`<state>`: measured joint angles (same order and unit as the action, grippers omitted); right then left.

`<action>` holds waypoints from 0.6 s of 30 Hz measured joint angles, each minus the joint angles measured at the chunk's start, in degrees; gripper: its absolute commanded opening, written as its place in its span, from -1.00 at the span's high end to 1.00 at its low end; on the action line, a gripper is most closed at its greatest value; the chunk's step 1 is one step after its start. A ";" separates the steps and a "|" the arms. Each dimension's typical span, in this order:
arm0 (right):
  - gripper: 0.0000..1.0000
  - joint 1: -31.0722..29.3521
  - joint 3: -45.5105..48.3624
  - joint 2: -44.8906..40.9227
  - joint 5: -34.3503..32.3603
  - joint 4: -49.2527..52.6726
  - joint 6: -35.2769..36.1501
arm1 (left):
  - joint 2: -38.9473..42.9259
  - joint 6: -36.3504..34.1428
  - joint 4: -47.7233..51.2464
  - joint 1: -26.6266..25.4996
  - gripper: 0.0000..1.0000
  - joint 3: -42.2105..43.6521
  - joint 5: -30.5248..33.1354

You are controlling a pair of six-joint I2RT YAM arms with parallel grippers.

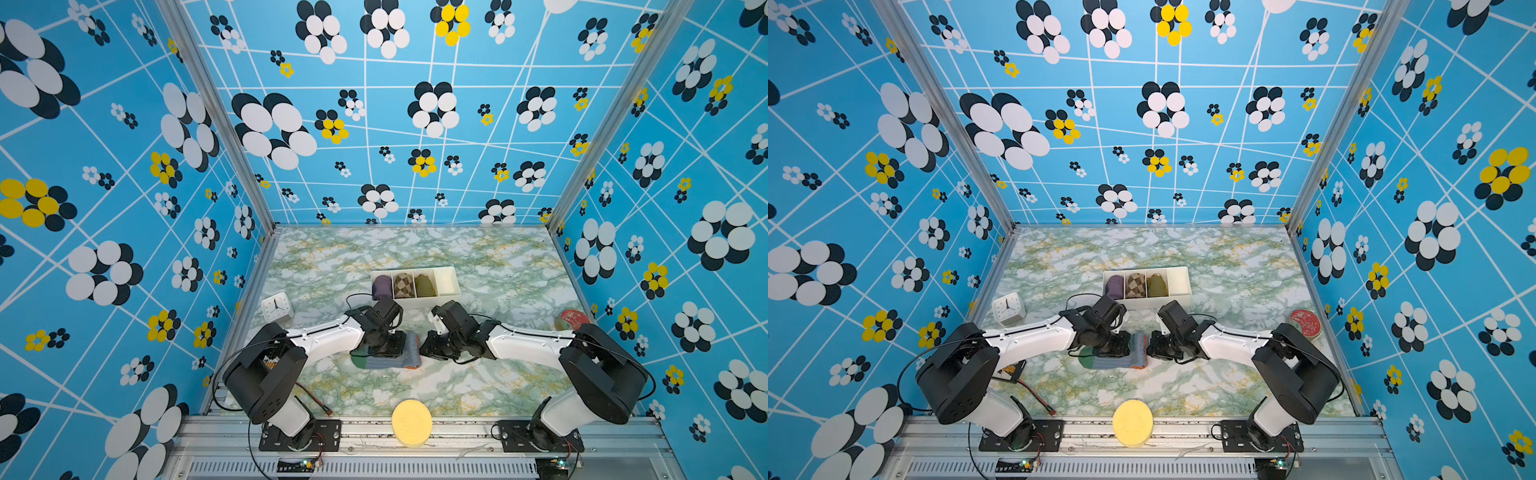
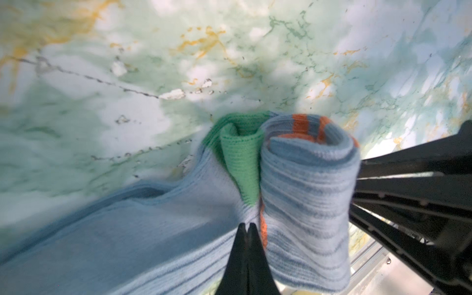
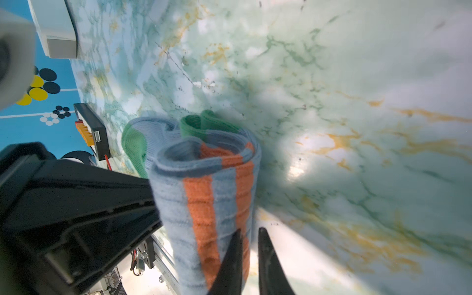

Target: Roll the socks

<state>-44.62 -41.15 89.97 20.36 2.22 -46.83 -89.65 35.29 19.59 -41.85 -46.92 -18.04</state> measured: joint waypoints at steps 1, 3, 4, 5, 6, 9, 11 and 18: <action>0.69 -0.04 -0.09 0.00 0.13 0.00 0.11 | 0.00 0.02 0.00 0.00 1.00 0.02 0.02; 0.69 -0.28 -0.39 0.00 0.15 -0.02 0.17 | 0.00 0.02 -0.02 0.00 1.00 0.04 0.04; 0.69 -0.39 -0.50 0.00 0.17 -0.04 0.20 | 0.00 0.00 -0.02 0.00 1.00 0.04 0.04; 0.69 -0.52 -0.63 -0.02 0.24 -0.11 0.37 | 0.00 0.00 -0.02 0.00 1.00 0.04 0.07; 0.69 -0.57 -0.72 -0.02 0.35 -0.15 0.52 | 0.00 0.00 0.00 0.02 1.00 0.04 0.07; 0.69 -0.66 -0.74 -0.17 0.59 -0.15 0.83 | 0.33 -0.09 0.28 0.57 1.00 0.04 0.09; 0.70 -0.66 -0.81 -0.22 0.81 -0.15 1.01 | 1.01 -0.42 0.57 1.09 1.00 0.04 0.11; 0.70 -1.40 -1.75 -0.22 1.18 -0.17 1.20 | 3.61 -1.07 1.33 3.28 1.00 1.22 0.70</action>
<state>-46.02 -42.89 89.76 21.54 2.04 -45.63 -86.04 34.22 20.93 -38.57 -45.69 -17.34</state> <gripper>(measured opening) 0.149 0.045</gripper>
